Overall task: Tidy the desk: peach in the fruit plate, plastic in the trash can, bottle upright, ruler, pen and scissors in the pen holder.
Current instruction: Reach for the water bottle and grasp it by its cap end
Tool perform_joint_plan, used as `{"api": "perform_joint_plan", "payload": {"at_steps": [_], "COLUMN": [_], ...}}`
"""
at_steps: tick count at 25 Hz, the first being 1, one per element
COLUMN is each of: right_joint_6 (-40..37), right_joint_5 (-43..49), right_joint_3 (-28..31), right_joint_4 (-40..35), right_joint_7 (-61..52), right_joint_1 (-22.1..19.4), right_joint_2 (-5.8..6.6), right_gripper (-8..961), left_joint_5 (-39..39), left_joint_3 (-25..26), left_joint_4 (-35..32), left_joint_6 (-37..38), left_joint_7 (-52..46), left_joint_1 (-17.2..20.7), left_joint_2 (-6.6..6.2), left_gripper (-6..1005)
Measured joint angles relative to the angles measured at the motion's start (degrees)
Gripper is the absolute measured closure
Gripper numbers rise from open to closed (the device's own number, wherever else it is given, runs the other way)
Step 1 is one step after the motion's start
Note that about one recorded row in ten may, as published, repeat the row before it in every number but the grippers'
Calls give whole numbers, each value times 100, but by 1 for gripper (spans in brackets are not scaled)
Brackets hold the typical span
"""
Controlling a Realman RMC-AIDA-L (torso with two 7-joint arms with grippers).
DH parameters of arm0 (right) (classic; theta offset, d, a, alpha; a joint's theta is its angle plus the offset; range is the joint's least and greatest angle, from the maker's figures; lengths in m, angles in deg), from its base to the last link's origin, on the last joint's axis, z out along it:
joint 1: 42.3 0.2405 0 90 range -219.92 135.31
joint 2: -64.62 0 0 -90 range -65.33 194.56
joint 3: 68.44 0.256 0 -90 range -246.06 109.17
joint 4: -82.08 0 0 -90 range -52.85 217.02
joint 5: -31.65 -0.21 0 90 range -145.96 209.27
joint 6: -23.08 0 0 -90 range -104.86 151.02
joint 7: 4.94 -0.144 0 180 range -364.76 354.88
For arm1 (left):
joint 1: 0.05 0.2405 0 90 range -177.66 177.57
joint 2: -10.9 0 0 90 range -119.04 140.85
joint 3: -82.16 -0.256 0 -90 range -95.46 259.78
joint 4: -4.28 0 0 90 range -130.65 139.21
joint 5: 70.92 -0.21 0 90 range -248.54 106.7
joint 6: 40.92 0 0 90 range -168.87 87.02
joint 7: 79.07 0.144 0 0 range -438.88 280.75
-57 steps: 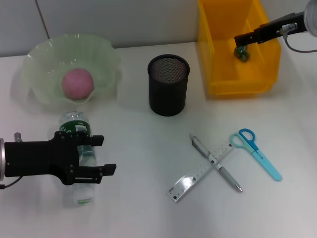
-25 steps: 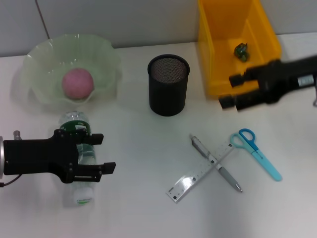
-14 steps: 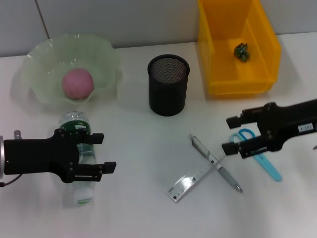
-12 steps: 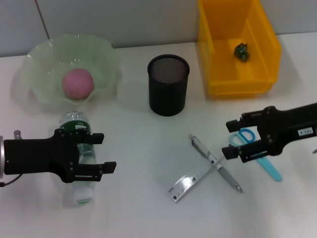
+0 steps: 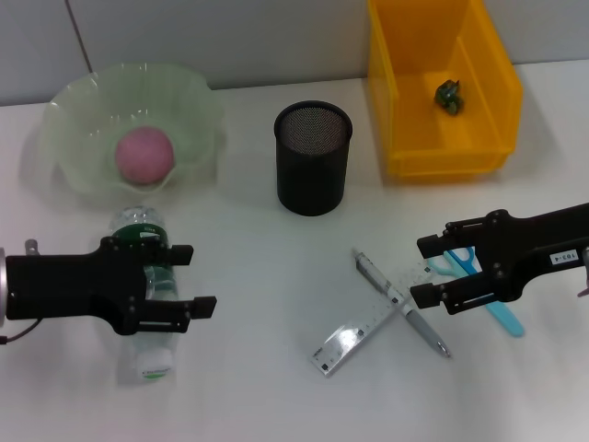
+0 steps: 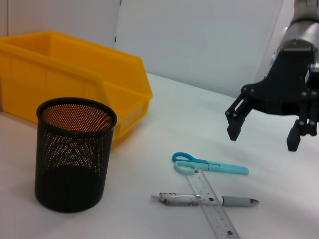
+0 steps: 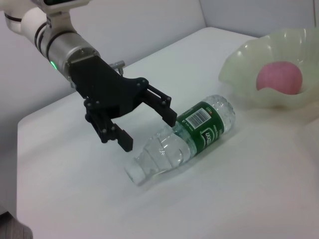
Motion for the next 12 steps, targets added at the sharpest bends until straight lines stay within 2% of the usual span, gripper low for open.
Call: {"api": "perform_joint_plan", "payload": {"at_steps": [2, 5, 7, 8, 12], "right_joint_6": [17, 28, 30, 30, 40], "right_joint_5": [0, 0, 0, 0, 0], "right_joint_3": [-2, 12, 25, 29, 31], "right_joint_4": [2, 4, -9, -18, -35], "right_joint_7": [1, 2, 7, 10, 12], "right_joint_1": [4, 17, 24, 26, 36], "right_joint_2": [-1, 3, 6, 8, 32], "right_gripper": [127, 127, 127, 127, 126], "left_joint_5": [-10, -128, -180, -410, -774], "left_joint_3": [-9, -74, -78, -81, -81], "left_joint_4": [-103, -721, -855, -1228, -1595], "left_joint_6": [41, 175, 201, 255, 284], "left_joint_7": [-152, -986, -1191, -1942, -3015], "left_joint_1": [7, 65, 68, 61, 4], "left_joint_2": [4, 35, 38, 44, 38], "left_gripper": [203, 204, 204, 204, 205]}}
